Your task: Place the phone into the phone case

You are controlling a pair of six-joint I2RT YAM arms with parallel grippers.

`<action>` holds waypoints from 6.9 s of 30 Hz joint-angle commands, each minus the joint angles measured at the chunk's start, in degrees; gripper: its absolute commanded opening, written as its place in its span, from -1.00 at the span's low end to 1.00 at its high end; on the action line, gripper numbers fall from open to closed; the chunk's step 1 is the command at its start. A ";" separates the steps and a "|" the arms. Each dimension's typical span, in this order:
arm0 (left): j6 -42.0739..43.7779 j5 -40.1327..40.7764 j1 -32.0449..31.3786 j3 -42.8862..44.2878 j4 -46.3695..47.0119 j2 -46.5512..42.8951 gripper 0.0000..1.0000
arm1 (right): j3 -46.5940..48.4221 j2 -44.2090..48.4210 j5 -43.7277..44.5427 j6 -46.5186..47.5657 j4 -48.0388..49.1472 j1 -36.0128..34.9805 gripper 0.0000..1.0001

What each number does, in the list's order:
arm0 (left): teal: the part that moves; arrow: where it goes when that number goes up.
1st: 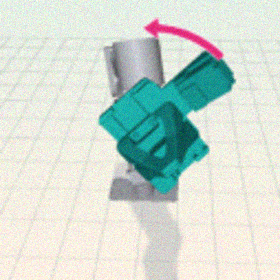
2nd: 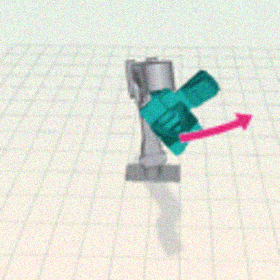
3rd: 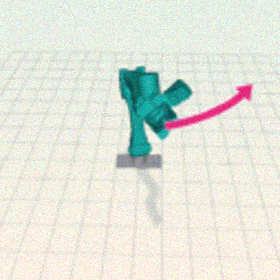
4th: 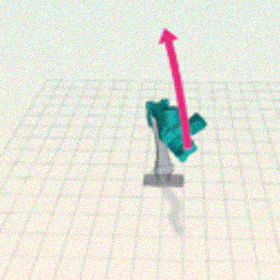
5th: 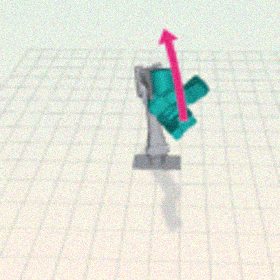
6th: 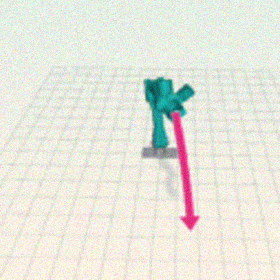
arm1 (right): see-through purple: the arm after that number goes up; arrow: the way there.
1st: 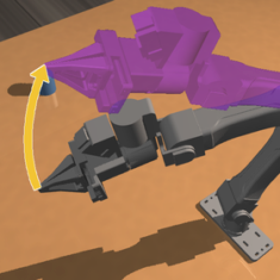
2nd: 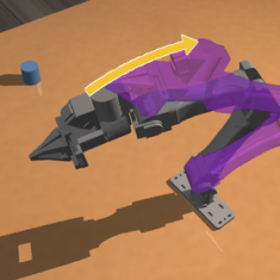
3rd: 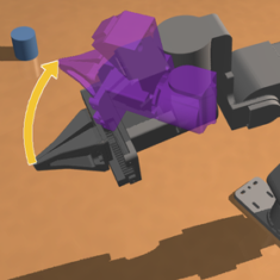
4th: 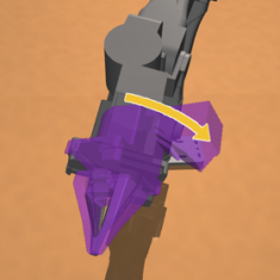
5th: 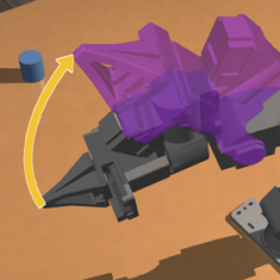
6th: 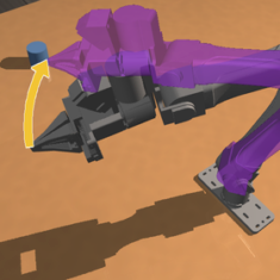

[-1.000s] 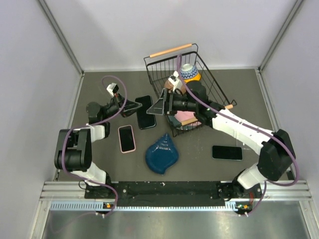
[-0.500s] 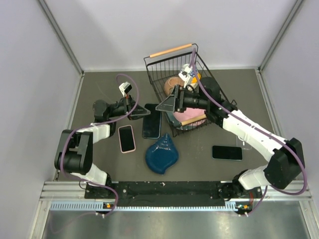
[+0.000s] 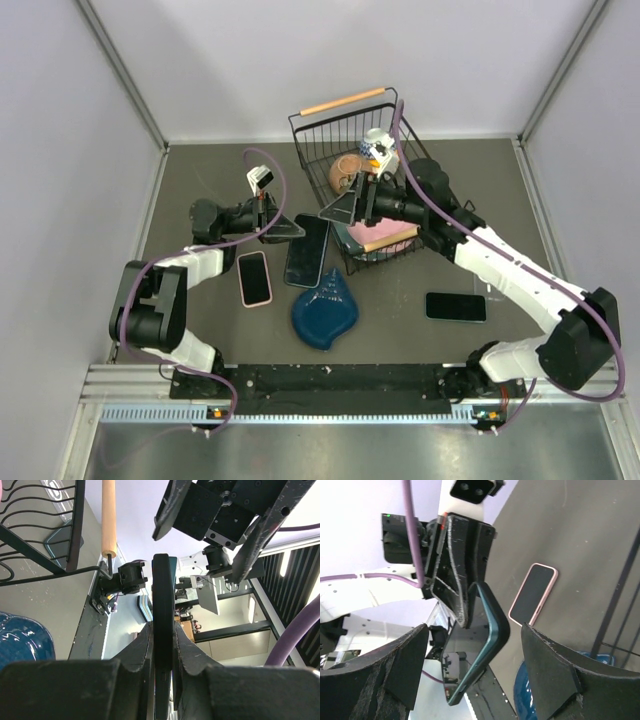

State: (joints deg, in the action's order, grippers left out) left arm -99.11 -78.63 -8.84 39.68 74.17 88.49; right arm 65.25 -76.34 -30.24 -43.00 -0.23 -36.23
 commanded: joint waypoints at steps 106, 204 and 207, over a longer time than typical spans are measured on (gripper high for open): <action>62.78 30.62 7.69 9.27 -76.50 -20.73 -1.00 | -12.17 16.56 7.64 1.34 1.04 -5.08 0.97; 64.66 42.33 17.81 8.66 -93.86 -20.28 0.98 | -11.64 13.23 45.19 -12.26 -54.41 49.41 0.92; 64.66 42.24 17.81 8.92 -94.12 -20.20 0.98 | -13.30 13.23 42.20 -18.77 -57.16 49.41 0.97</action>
State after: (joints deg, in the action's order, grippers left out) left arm -34.81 -36.99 9.17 48.47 -21.02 69.65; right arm 51.57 -64.01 15.92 -50.92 -50.37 12.56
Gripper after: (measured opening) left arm 0.990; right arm 0.982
